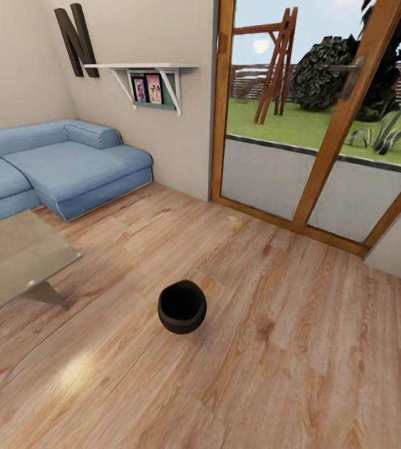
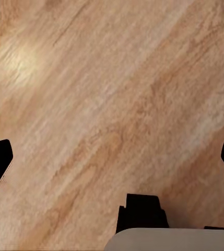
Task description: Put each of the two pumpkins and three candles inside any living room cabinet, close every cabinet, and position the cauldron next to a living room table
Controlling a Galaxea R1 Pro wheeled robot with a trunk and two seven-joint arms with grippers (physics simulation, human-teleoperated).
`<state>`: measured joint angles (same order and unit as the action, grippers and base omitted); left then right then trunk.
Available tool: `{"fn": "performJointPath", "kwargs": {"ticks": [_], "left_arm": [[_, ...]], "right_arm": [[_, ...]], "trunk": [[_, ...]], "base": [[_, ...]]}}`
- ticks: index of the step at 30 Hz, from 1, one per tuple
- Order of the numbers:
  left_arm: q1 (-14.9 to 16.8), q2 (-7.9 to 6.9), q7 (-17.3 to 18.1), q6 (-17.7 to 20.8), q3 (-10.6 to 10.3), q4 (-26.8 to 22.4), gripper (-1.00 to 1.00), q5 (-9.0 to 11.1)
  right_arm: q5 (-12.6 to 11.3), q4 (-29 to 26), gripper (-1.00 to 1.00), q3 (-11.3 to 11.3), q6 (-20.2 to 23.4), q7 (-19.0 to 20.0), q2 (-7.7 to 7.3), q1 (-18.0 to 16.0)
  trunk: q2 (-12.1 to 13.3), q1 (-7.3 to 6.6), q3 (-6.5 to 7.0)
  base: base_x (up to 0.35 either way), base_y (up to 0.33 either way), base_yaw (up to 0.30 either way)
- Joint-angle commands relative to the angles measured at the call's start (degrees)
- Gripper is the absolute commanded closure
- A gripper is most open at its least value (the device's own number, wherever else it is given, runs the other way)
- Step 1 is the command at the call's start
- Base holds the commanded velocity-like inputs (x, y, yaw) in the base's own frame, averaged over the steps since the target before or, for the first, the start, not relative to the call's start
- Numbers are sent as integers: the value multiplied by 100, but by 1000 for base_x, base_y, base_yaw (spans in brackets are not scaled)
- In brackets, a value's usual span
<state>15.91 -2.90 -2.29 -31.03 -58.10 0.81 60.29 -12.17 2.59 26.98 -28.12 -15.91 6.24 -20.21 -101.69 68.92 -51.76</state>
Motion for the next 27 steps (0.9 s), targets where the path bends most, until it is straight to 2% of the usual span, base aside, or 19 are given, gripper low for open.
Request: {"fn": "performJointPath", "kwargs": {"ticks": [1, 27], "left_arm": [[0, 0, 0, 0, 0, 1, -100, 0], [0, -1, 0, 0, 0, -2, -100, 0]], "right_arm": [[0, -1, -100, 0, 0, 0, 0, 0], [-5, -4, -100, 0, -1, 0, -31, 0]], "trunk": [[0, 0, 0], [0, 0, 0]], "base": [[330, 40, 0], [330, 94, 0]]}}
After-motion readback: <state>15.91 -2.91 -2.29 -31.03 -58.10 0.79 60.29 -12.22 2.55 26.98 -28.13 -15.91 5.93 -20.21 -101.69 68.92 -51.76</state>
